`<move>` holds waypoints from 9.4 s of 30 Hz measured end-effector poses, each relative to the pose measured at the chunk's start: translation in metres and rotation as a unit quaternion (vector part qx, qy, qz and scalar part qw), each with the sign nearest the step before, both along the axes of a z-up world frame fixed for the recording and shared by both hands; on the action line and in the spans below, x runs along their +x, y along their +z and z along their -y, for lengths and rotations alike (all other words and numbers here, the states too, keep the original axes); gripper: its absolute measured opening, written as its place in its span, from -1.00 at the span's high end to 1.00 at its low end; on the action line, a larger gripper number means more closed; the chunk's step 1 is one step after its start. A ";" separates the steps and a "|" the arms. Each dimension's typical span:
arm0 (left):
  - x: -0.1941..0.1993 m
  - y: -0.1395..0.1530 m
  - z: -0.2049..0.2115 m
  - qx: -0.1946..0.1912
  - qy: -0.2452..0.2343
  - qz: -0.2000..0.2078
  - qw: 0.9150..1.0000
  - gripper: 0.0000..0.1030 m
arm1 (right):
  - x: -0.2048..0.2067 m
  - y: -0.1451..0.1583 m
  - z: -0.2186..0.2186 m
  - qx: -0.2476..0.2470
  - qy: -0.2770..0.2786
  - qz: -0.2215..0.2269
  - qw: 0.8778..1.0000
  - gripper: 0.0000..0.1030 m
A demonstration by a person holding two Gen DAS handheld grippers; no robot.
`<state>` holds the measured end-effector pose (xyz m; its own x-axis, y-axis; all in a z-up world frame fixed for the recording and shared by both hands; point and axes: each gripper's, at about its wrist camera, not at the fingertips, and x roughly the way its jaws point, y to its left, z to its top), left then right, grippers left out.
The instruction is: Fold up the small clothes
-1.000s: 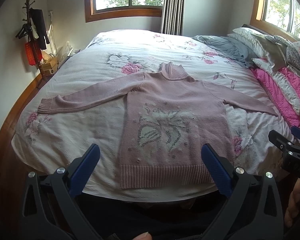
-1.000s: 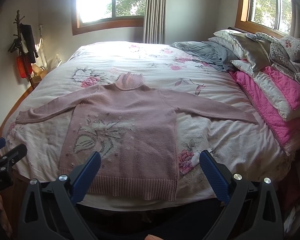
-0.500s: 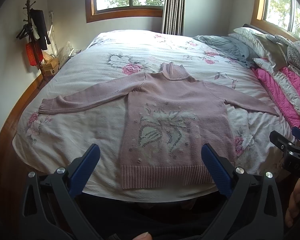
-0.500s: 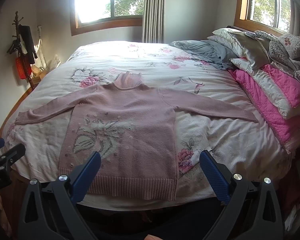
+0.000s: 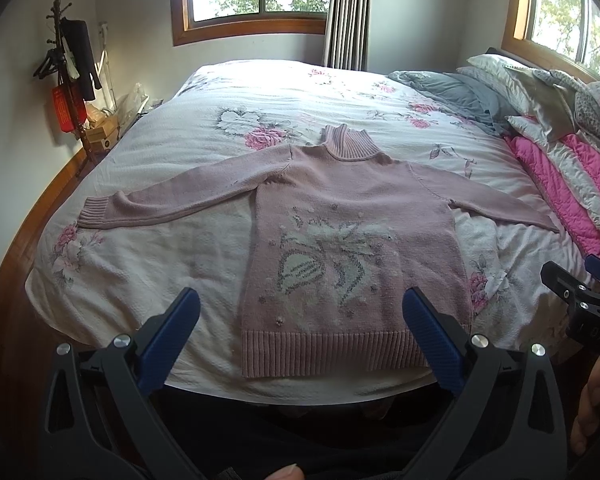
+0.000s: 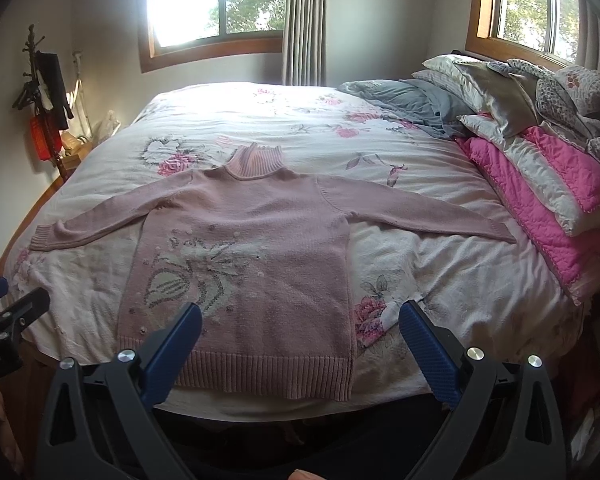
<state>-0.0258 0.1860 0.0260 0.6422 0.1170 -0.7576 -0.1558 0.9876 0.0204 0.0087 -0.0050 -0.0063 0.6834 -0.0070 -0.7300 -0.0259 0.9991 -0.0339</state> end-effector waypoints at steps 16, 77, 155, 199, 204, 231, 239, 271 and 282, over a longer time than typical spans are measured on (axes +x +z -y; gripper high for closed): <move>0.001 -0.001 -0.001 0.001 0.000 -0.003 1.000 -0.95 | 0.001 -0.004 0.003 0.002 -0.001 -0.004 1.000 -0.93; 0.124 -0.092 0.015 -0.256 -0.098 -0.053 0.960 -0.95 | 0.291 -0.163 0.546 0.425 -0.331 0.046 0.841 0.87; 0.492 -0.224 0.124 -0.394 -0.147 -0.245 0.874 0.89 | 0.099 -0.226 0.159 0.330 -0.080 -0.093 0.936 0.12; 0.460 -0.179 -0.178 -0.349 -0.020 -0.186 0.918 0.90 | 0.087 -0.186 0.082 0.285 -0.032 -0.093 0.954 0.12; 0.458 -0.201 -0.187 -0.347 -0.008 -0.200 0.916 0.90 | 0.090 -0.189 0.073 0.283 -0.024 -0.100 0.954 0.12; 0.413 -0.201 -0.204 -0.311 0.060 -0.137 0.939 0.24 | 0.090 -0.192 0.083 0.297 -0.036 -0.101 0.949 0.12; 0.256 -0.159 -0.333 -0.382 0.175 0.009 0.908 -0.28 | 0.083 -0.189 0.082 0.319 -0.018 -0.093 0.943 0.10; 0.151 -0.041 -0.491 -0.404 0.269 0.184 0.855 0.86 | 0.075 -0.173 0.035 0.299 0.018 -0.094 0.949 0.04; 0.326 0.068 -0.260 -0.295 0.029 0.158 0.942 0.86 | 0.055 -0.175 0.089 0.331 -0.036 -0.073 0.940 0.04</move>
